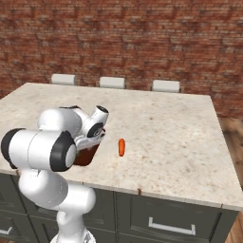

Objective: Place the two vegetables and bowl onto the tray for setting up a vegetable dip station.

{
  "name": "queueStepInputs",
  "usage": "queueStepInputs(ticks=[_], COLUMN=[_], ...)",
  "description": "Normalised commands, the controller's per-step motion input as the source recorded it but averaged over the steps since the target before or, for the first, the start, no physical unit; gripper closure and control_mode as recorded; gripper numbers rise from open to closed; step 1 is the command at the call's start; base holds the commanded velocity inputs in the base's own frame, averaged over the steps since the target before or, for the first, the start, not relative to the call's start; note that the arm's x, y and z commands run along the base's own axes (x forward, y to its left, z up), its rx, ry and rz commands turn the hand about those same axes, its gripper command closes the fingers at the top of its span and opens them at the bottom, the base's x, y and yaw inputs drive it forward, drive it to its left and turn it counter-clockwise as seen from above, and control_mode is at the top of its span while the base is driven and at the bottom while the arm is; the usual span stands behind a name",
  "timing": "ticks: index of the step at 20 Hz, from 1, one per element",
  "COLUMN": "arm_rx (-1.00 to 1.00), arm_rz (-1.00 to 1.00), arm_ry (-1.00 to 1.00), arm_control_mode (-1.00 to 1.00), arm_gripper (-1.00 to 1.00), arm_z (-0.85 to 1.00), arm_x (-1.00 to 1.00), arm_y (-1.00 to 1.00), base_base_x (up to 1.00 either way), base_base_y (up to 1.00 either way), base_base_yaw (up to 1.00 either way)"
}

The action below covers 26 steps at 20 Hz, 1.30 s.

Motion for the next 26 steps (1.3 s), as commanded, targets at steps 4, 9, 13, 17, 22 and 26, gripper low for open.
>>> queueStepInputs(ticks=[4, 9, 13, 17, 22, 26], arm_rx=[-0.15, -0.15, -0.20, -0.20, -0.19, -0.16], arm_rz=[-0.19, -0.16, -0.21, -0.23, -0.23, -0.21], arm_ry=[0.06, 0.05, 0.01, 0.00, 0.00, 0.00], arm_control_mode=[-1.00, -1.00, -1.00, -1.00, -1.00, -1.00], arm_gripper=[-1.00, -1.00, -1.00, -1.00, -1.00, -1.00], arm_z=[0.28, 0.29, 0.13, 0.08, 0.00, 0.00], arm_x=[-0.01, -0.03, 0.00, 0.00, 0.09, 0.20], arm_y=[-0.25, -0.28, -0.34, -0.35, -0.36, -0.35], base_base_x=[0.00, 0.00, 0.00, 0.00, 0.00, 0.00], base_base_y=[0.00, 0.00, 0.00, 0.00, 0.00, 0.00], base_base_yaw=[0.00, 0.00, 0.00, 0.00, 0.00, 0.00])
